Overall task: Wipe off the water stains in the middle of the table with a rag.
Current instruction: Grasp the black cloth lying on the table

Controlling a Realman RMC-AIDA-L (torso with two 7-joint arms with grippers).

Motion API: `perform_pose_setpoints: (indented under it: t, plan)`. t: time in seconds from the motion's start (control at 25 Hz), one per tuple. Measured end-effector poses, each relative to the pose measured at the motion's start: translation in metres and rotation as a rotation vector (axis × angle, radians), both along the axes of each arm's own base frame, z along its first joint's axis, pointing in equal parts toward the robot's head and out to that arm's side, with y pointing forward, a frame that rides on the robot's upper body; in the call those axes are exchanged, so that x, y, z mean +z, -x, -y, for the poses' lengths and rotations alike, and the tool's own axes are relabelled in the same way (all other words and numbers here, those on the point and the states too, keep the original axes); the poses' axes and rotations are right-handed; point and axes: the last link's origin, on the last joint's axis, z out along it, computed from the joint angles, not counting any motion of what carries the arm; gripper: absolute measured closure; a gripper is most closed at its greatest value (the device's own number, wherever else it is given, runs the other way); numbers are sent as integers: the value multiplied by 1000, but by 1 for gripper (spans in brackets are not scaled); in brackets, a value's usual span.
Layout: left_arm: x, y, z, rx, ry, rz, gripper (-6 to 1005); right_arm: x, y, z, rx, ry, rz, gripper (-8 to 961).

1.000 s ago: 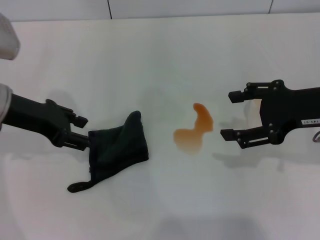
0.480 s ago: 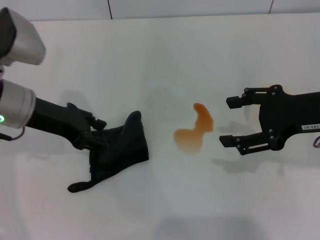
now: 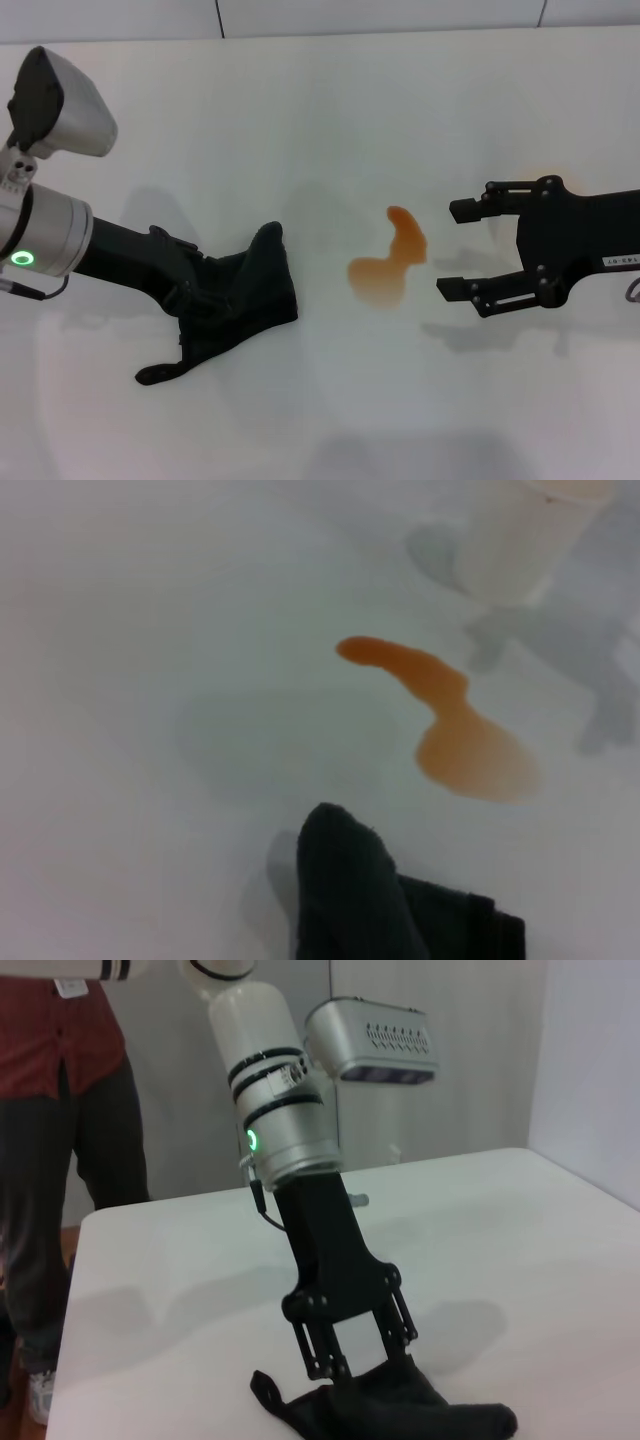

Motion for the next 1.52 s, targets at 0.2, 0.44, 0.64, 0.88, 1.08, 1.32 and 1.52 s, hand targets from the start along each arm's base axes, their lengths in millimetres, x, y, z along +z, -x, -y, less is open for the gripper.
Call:
perform_pose_setpoints:
  t: [0.2,0.44,0.64,0.88,1.08,1.32,1.52]
  plan:
    - [-4,2,0,-6,5,-7,359,-1,0,1,-1,4,0,115]
    - [-10,2,1,-15,19,-16,363,-3,-2,3,-7,10,-1,114]
    - [-10,2,1,-18,16,-19,367,-4,-2,4,-9,12,-3,114]
    - [-10,3,-1,-14,1,-22,500,-4,-2,5,-9,14,-8,115]
    - [-10,4,-1,-14,1,-29,590,-4,-1,5,-8,15,-11,115]
    - [-11,3,-1,-20,5,-36,599,-4,-2,6,-9,17,-12,114]
    - [-13,5,0,-14,15,-39,609,-4,-2,6,-11,18,-13,115]
